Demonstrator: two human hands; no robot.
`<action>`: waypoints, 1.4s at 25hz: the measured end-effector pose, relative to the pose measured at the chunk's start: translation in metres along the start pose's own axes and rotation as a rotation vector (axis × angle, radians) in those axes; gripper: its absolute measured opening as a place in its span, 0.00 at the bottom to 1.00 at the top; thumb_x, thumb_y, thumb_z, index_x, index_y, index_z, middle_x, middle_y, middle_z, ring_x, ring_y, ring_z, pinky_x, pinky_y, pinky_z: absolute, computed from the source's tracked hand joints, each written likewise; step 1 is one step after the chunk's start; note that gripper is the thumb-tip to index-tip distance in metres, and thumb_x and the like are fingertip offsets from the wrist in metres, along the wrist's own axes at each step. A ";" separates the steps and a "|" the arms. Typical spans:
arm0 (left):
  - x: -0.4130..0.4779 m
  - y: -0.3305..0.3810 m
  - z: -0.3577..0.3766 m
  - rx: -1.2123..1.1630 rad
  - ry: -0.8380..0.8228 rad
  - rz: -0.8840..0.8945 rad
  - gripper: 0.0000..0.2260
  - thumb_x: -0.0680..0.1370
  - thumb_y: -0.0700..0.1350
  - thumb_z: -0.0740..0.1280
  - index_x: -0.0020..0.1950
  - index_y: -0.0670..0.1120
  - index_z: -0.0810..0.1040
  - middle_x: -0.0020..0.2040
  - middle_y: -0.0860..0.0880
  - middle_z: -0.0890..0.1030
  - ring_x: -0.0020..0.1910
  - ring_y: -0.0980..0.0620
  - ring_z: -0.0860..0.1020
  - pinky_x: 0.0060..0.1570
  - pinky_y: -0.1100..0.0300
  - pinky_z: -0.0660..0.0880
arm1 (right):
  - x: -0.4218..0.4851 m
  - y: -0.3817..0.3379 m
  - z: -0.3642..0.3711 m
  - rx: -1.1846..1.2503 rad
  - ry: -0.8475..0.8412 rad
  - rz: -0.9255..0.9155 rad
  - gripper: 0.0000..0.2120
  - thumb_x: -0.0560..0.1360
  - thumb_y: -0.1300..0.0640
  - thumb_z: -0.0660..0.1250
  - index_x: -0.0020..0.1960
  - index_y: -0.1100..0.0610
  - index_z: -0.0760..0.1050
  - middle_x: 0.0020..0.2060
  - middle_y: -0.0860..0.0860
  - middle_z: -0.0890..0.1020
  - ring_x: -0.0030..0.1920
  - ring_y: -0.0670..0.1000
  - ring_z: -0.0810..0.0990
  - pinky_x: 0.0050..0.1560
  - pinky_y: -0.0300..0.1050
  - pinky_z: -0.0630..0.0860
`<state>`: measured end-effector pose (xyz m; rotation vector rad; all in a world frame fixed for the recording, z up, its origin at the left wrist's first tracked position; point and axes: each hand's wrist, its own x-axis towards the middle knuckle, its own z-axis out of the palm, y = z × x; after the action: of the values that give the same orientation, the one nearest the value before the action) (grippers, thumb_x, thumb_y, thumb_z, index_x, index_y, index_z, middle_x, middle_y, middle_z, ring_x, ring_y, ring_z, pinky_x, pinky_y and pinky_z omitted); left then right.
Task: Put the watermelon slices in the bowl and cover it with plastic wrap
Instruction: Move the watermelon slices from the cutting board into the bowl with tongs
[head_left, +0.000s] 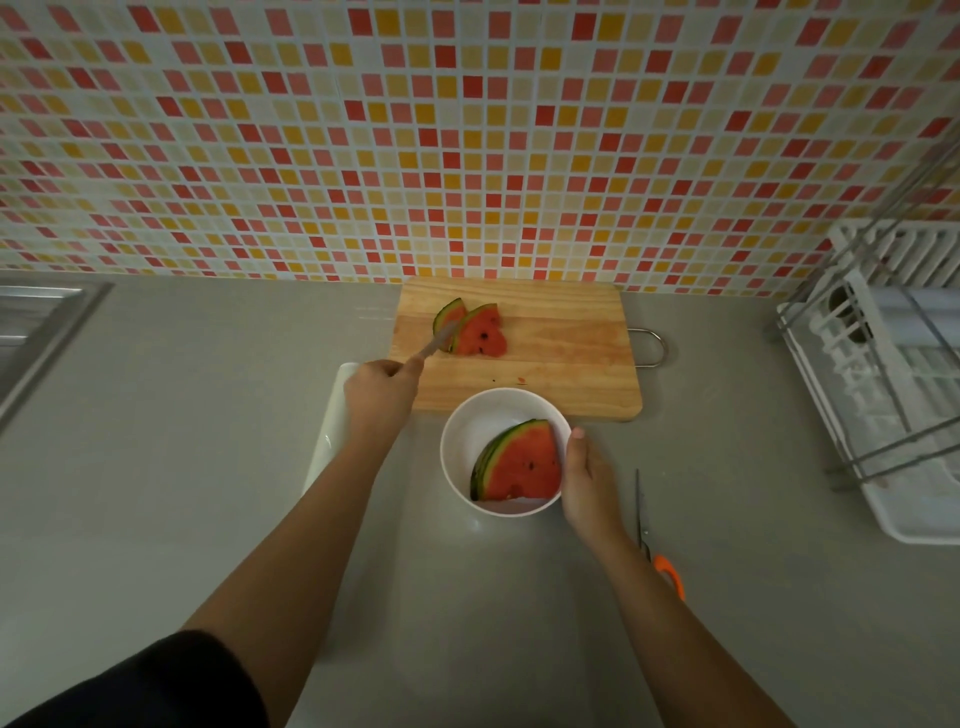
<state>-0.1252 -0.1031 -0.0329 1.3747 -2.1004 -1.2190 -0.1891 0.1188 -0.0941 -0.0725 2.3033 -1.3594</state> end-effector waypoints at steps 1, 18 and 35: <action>0.001 -0.005 -0.001 -0.077 -0.024 -0.072 0.15 0.71 0.54 0.66 0.32 0.43 0.80 0.30 0.49 0.79 0.29 0.51 0.74 0.29 0.60 0.68 | 0.000 -0.001 0.000 0.002 0.002 0.005 0.30 0.76 0.36 0.43 0.56 0.52 0.76 0.48 0.50 0.78 0.50 0.52 0.76 0.52 0.48 0.70; -0.094 -0.036 -0.037 -0.378 -0.270 -0.061 0.21 0.68 0.54 0.70 0.40 0.34 0.80 0.28 0.46 0.71 0.25 0.52 0.64 0.27 0.60 0.60 | -0.002 -0.003 0.002 0.046 0.019 0.024 0.30 0.76 0.36 0.42 0.57 0.52 0.76 0.55 0.55 0.80 0.56 0.55 0.77 0.53 0.48 0.69; -0.114 0.014 -0.084 0.512 -0.373 0.271 0.19 0.73 0.56 0.66 0.36 0.40 0.83 0.32 0.41 0.80 0.34 0.47 0.77 0.32 0.57 0.70 | -0.005 -0.006 0.002 0.086 -0.025 0.045 0.34 0.74 0.33 0.41 0.61 0.52 0.74 0.60 0.56 0.78 0.61 0.56 0.74 0.55 0.46 0.66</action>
<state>-0.0237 -0.0412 0.0442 1.0392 -2.9004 -0.9140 -0.1847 0.1159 -0.0879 -0.0100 2.2098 -1.4241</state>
